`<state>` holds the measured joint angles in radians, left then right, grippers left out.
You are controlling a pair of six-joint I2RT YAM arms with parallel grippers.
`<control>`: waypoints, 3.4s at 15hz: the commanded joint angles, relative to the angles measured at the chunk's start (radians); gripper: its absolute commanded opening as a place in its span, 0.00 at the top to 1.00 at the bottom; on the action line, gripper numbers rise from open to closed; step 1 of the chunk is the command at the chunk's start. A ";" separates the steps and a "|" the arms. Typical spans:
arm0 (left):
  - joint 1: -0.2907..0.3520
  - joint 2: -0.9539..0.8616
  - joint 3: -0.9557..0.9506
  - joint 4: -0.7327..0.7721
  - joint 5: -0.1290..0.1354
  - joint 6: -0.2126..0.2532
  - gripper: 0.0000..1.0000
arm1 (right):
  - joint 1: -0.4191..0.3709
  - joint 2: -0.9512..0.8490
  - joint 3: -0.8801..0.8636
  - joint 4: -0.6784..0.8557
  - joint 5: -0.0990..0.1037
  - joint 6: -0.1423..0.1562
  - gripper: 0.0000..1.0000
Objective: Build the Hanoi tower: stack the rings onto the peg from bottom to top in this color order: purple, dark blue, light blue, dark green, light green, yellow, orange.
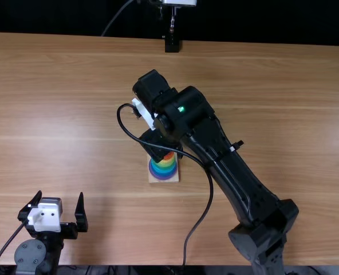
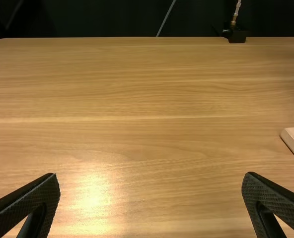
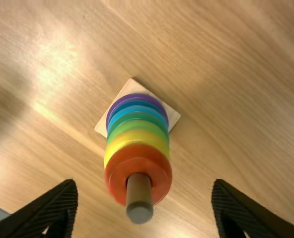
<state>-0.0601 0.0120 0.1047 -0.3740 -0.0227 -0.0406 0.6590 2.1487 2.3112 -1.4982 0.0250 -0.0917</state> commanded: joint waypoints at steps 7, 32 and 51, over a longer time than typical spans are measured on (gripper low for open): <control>-0.010 -0.012 -0.105 -0.077 0.004 0.004 0.00 | -0.128 -0.089 -0.110 0.367 0.025 -0.011 0.00; -0.010 -0.012 -0.105 -0.077 0.004 0.004 0.00 | -0.726 -1.796 -1.966 1.319 0.008 -0.009 0.00; -0.010 -0.012 -0.105 -0.077 0.004 0.004 0.00 | -0.726 -2.149 -2.296 1.182 0.016 -0.009 0.00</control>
<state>-0.0597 0.0116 0.1047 -0.3744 -0.0227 -0.0402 -0.0616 0.0128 0.0746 -0.2401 0.0257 -0.0994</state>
